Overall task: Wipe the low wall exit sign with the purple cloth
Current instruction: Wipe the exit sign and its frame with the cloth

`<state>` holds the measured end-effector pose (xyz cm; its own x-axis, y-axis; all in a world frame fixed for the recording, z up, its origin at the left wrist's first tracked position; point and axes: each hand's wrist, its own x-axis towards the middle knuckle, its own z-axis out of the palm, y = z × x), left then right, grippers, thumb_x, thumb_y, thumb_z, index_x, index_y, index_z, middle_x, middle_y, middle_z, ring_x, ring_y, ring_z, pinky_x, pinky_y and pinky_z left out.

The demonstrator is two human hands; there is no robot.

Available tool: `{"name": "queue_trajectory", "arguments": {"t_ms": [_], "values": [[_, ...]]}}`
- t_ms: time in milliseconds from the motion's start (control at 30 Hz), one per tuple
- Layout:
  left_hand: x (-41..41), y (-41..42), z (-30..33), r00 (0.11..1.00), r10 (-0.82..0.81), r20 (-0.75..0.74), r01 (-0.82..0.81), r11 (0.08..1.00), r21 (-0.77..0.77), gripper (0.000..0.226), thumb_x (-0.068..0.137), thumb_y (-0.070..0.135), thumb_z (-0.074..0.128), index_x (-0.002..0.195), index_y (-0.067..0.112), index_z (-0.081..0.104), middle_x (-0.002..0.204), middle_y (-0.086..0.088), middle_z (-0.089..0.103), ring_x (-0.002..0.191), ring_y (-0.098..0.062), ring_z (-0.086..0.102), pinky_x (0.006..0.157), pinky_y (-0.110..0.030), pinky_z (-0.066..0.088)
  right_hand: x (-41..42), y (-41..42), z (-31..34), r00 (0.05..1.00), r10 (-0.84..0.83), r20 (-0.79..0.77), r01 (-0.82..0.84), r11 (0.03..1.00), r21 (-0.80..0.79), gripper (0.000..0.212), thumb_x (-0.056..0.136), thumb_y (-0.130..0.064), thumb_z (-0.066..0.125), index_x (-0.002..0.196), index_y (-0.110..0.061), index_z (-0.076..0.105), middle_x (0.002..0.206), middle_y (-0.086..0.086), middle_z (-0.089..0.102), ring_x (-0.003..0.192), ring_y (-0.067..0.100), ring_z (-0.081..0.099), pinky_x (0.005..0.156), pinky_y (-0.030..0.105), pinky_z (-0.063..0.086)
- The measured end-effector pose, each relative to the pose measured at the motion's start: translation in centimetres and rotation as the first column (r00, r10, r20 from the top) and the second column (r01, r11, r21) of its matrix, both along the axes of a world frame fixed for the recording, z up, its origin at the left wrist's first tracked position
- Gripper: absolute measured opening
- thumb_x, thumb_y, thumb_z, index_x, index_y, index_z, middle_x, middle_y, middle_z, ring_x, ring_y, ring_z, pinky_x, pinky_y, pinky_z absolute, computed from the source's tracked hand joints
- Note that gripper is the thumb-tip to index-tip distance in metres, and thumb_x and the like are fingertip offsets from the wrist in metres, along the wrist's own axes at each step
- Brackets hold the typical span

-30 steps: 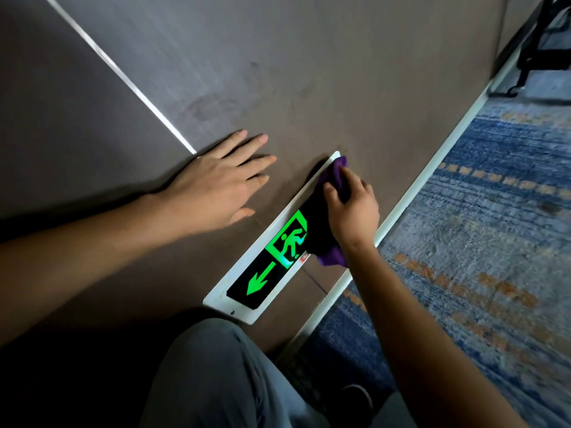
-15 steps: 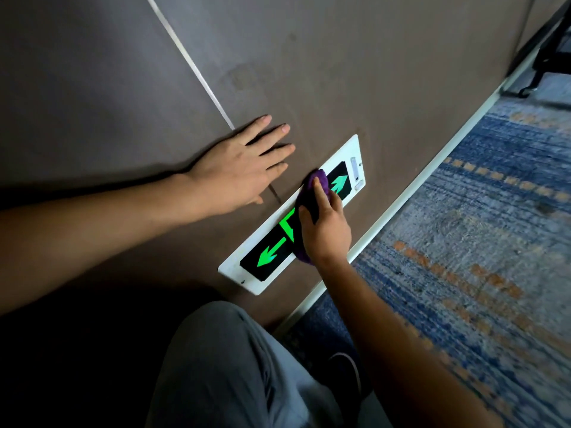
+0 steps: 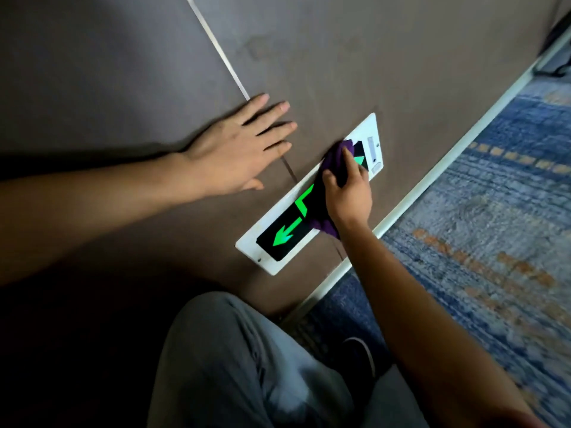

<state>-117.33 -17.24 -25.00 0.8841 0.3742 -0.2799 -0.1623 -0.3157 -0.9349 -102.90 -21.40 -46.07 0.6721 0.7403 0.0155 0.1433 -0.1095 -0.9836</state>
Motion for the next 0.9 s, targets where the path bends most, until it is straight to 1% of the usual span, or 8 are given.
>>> {"name": "queue_trajectory", "arguments": {"t_ms": [133, 233, 333, 467, 567, 633, 733, 900], "values": [[-0.8, -0.3, 0.6, 1.000, -0.003, 0.018, 0.003, 1.000, -0.009, 0.092, 0.089, 0.073, 0.046, 0.159, 0.017, 0.028, 0.170, -0.012, 0.018, 0.157, -0.042, 0.006, 0.125, -0.058, 0.008, -2.7, -1.0, 0.4, 0.999, 0.043, 0.024, -0.043, 0.999, -0.027, 0.061, 0.097, -0.047, 0.054, 0.154, -0.046, 0.031, 0.156, 0.003, 0.039, 0.127, 0.031, 0.058, 0.092, 0.040, 0.051], [-1.9, -0.6, 1.7, 0.998, -0.007, 0.069, 0.008, 1.000, -0.016, 0.092, 0.088, 0.073, 0.048, 0.159, 0.017, 0.029, 0.169, -0.012, 0.020, 0.157, -0.041, 0.006, 0.125, -0.060, 0.008, -6.4, -3.2, -0.5, 0.992, 0.089, 0.092, -0.091, 0.996, 0.024, 0.062, 0.096, -0.045, 0.056, 0.153, -0.049, 0.031, 0.155, 0.001, 0.040, 0.128, 0.031, 0.056, 0.089, 0.042, 0.054], [-1.8, -1.3, 1.6, 0.999, 0.016, 0.041, -0.015, 1.000, -0.013, 0.092, 0.088, 0.074, 0.048, 0.158, 0.018, 0.031, 0.169, -0.012, 0.021, 0.157, -0.040, 0.008, 0.125, -0.059, 0.009, -7.7, -4.1, -1.3, 0.991, 0.099, 0.092, -0.101, 0.995, 0.011, 0.065, 0.094, -0.043, 0.060, 0.153, -0.048, 0.032, 0.153, 0.004, 0.042, 0.126, 0.033, 0.057, 0.090, 0.042, 0.054], [-1.9, -0.9, 1.7, 0.997, -0.010, 0.077, 0.010, 1.000, -0.002, 0.093, 0.086, 0.077, 0.046, 0.158, 0.018, 0.032, 0.168, -0.011, 0.023, 0.157, -0.039, 0.008, 0.126, -0.059, 0.009, -6.9, -4.2, -0.8, 0.990, 0.103, 0.099, -0.110, 0.991, 0.073, 0.062, 0.091, -0.038, 0.064, 0.150, -0.042, 0.043, 0.146, 0.002, 0.049, 0.123, 0.028, 0.059, 0.093, 0.034, 0.050], [-1.9, -1.0, 1.3, 0.996, -0.022, 0.084, 0.022, 1.000, 0.005, 0.094, 0.085, 0.078, 0.047, 0.157, 0.019, 0.033, 0.168, -0.010, 0.024, 0.157, -0.039, 0.009, 0.125, -0.059, 0.008, -3.8, -3.6, 0.3, 0.999, 0.008, 0.033, -0.011, 0.994, 0.110, 0.061, 0.087, -0.036, 0.068, 0.146, -0.036, 0.051, 0.140, 0.001, 0.055, 0.119, 0.023, 0.060, 0.088, 0.024, 0.041], [-2.1, -0.8, 1.3, 0.995, -0.012, 0.095, 0.011, 1.000, 0.010, 0.092, 0.086, 0.077, 0.048, 0.157, 0.019, 0.034, 0.168, -0.011, 0.024, 0.157, -0.040, 0.009, 0.125, -0.060, 0.007, -1.5, -2.7, 1.6, 0.998, -0.051, -0.027, 0.054, 0.991, 0.123, 0.061, 0.088, -0.035, 0.068, 0.146, -0.035, 0.051, 0.140, 0.002, 0.056, 0.120, 0.022, 0.059, 0.088, 0.023, 0.039], [-1.8, -1.0, 1.5, 0.995, -0.022, 0.097, 0.024, 0.999, -0.021, 0.092, 0.085, 0.076, 0.050, 0.156, 0.019, 0.035, 0.168, -0.011, 0.025, 0.157, -0.041, 0.009, 0.124, -0.062, 0.008, 0.8, -1.4, 2.7, 0.997, -0.051, -0.060, 0.059, 0.989, 0.138, 0.061, 0.090, -0.030, 0.067, 0.148, -0.032, 0.050, 0.145, 0.003, 0.053, 0.125, 0.023, 0.057, 0.093, 0.021, 0.037], [-1.9, -0.9, 1.2, 0.996, 0.000, 0.087, 0.002, 1.000, -0.016, 0.092, 0.086, 0.076, 0.049, 0.158, 0.020, 0.032, 0.169, -0.011, 0.022, 0.157, -0.041, 0.007, 0.124, -0.062, 0.008, -2.3, -0.8, 1.6, 0.999, 0.002, -0.049, 0.003, 0.995, 0.099, 0.055, 0.095, -0.033, 0.063, 0.148, -0.035, 0.049, 0.144, 0.004, 0.048, 0.122, 0.024, 0.058, 0.092, 0.024, 0.039]]}}
